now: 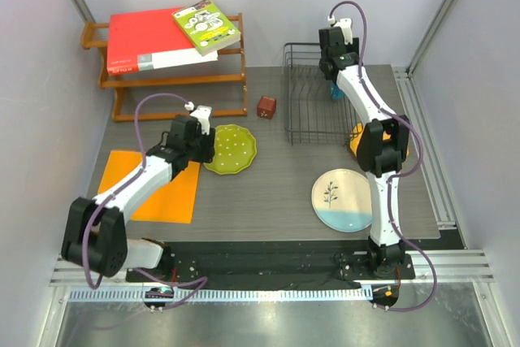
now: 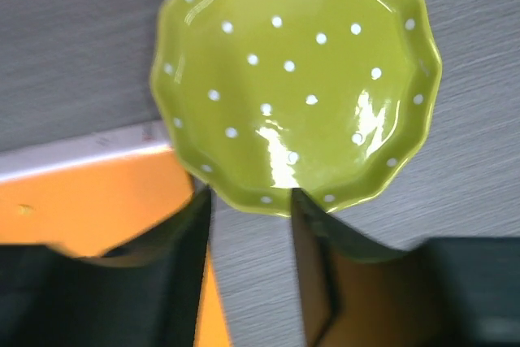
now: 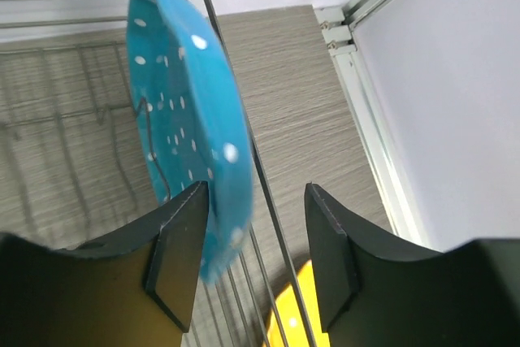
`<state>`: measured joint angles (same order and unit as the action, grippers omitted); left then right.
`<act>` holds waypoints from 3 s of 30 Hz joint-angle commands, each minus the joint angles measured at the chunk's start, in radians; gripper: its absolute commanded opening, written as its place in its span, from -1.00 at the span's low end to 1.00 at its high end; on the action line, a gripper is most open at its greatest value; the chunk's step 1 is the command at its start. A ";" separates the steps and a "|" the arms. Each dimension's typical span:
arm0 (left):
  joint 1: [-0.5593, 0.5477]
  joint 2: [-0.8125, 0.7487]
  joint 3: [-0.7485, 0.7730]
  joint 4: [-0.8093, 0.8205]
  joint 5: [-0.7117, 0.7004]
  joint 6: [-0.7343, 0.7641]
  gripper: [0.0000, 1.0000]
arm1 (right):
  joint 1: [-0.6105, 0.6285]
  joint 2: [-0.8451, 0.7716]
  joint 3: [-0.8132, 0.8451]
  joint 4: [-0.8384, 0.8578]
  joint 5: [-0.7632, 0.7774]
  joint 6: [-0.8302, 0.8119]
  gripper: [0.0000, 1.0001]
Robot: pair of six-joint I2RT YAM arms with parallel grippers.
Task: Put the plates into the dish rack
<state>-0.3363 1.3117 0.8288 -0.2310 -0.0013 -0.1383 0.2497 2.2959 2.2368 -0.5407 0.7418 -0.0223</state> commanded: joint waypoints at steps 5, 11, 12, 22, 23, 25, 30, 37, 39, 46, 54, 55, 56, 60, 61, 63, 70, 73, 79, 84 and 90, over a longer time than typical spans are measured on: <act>-0.023 0.195 0.082 -0.021 0.110 -0.112 -1.00 | 0.104 -0.383 -0.205 -0.021 -0.131 0.021 0.24; -0.052 0.283 0.102 -0.033 0.156 -0.106 -1.00 | 0.177 -0.571 -0.518 -0.033 -0.464 0.076 0.32; -0.058 0.291 0.102 -0.037 0.164 -0.109 -1.00 | 0.187 -0.601 -0.566 -0.016 -0.560 0.087 0.33; -0.167 0.285 0.095 -0.094 0.214 -0.107 -1.00 | 0.256 -0.753 -0.928 0.123 -0.922 0.194 0.39; -0.179 0.285 0.092 -0.103 0.228 -0.122 -1.00 | 0.264 -0.762 -0.965 0.123 -0.938 0.179 0.41; -0.201 0.265 0.076 -0.111 0.257 -0.135 -1.00 | 0.269 -0.794 -1.000 0.119 -0.966 0.179 0.46; -0.285 0.192 -0.029 -0.090 0.241 -0.165 -1.00 | 0.270 -0.854 -1.097 0.119 -1.071 0.219 0.50; -0.306 0.196 -0.071 -0.056 0.305 -0.193 -1.00 | 0.269 -0.975 -1.244 0.151 -1.090 0.259 0.51; -0.320 0.204 -0.051 -0.053 0.310 -0.185 -1.00 | 0.267 -1.013 -1.266 0.151 -1.104 0.269 0.52; -0.307 -0.087 0.001 -0.119 0.112 -0.225 0.41 | 0.249 -1.029 -1.371 0.243 -1.251 0.315 0.53; 0.026 -0.183 -0.043 -0.200 0.213 -0.262 0.65 | 0.249 -0.853 -1.468 0.534 -1.308 0.528 0.50; 0.052 -0.158 -0.046 -0.174 0.245 -0.268 0.62 | 0.250 -0.837 -1.474 0.579 -1.315 0.557 0.48; 0.065 -0.146 -0.051 -0.162 0.268 -0.273 0.58 | 0.250 -0.826 -1.477 0.605 -1.312 0.596 0.48; 0.092 -0.056 -0.039 -0.130 0.323 -0.287 0.45 | 0.253 -0.767 -1.481 0.679 -1.306 0.619 0.48; 0.098 -0.023 -0.040 -0.123 0.331 -0.291 0.43 | 0.255 -0.744 -1.481 0.686 -1.303 0.618 0.48; 0.118 0.010 -0.040 -0.104 0.340 -0.296 0.35 | 0.261 -0.718 -1.482 0.718 -1.303 0.631 0.47; 0.172 0.132 -0.013 -0.097 0.323 -0.307 0.31 | 0.284 -0.635 -1.465 0.759 -1.296 0.651 0.47; 0.180 0.170 -0.011 -0.076 0.337 -0.288 0.24 | 0.287 -0.609 -1.468 0.786 -1.289 0.667 0.47; 0.181 0.257 -0.022 -0.039 0.469 -0.279 -0.22 | 0.289 -0.567 -1.503 0.872 -1.283 0.716 0.45; 0.181 0.313 -0.022 -0.070 0.535 -0.242 -0.60 | 0.292 -0.543 -1.539 0.938 -1.276 0.754 0.43; 0.183 0.350 -0.034 -0.084 0.589 -0.208 -0.94 | 0.313 -0.521 -1.543 0.964 -1.273 0.771 0.42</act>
<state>-0.1524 1.6356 0.7986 -0.3000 0.5209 -0.4007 0.5411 1.7458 0.7078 0.3836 -0.5537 0.7334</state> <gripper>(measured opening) 0.079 0.711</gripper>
